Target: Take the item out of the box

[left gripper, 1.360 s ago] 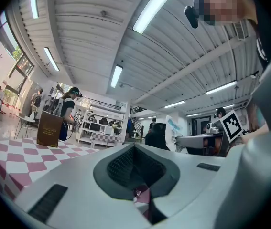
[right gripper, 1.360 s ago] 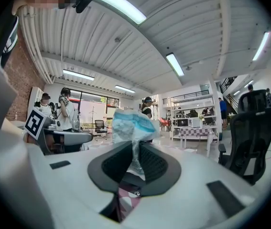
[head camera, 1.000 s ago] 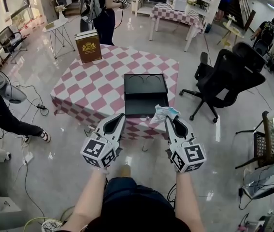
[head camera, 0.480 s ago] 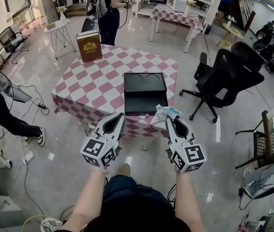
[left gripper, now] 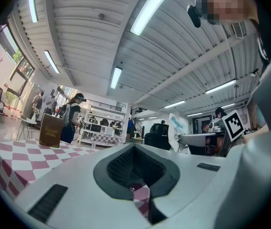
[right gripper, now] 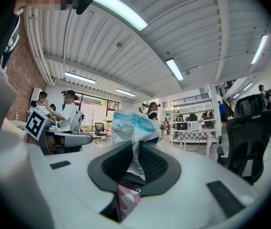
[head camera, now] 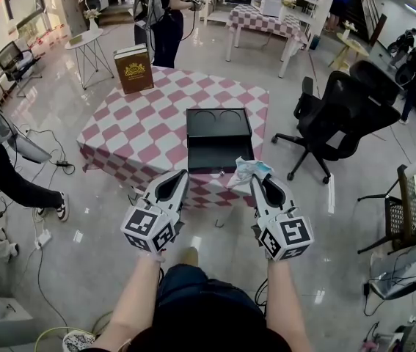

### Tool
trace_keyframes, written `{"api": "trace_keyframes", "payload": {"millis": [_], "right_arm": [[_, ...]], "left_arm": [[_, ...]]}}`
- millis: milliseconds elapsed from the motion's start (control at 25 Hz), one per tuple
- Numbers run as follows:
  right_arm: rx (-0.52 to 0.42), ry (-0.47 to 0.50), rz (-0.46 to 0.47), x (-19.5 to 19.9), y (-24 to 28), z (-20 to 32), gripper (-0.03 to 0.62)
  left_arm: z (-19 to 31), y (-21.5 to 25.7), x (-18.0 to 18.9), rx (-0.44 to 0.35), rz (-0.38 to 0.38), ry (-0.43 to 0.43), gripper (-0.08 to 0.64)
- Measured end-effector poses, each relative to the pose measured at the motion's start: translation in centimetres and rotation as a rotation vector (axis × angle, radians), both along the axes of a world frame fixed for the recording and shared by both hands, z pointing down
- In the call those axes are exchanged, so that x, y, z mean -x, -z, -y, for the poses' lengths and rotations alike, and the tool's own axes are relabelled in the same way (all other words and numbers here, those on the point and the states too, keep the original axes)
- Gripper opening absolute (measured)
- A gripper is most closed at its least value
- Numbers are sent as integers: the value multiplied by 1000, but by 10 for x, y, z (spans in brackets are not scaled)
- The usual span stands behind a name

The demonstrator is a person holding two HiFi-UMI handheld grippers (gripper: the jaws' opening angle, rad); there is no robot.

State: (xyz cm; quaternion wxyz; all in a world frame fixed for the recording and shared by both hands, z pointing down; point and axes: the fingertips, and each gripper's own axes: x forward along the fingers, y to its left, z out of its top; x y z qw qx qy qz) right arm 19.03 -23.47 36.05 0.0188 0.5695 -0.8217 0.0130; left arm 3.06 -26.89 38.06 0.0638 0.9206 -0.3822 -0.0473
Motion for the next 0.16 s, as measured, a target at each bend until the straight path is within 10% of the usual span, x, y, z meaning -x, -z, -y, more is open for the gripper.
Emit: {"api": "trace_keyframes", "payload": {"millis": [160], "right_arm": [[1, 1, 1, -2, 0, 3, 52]], "left_arm": [[3, -1, -2, 3, 1, -3, 9]]}}
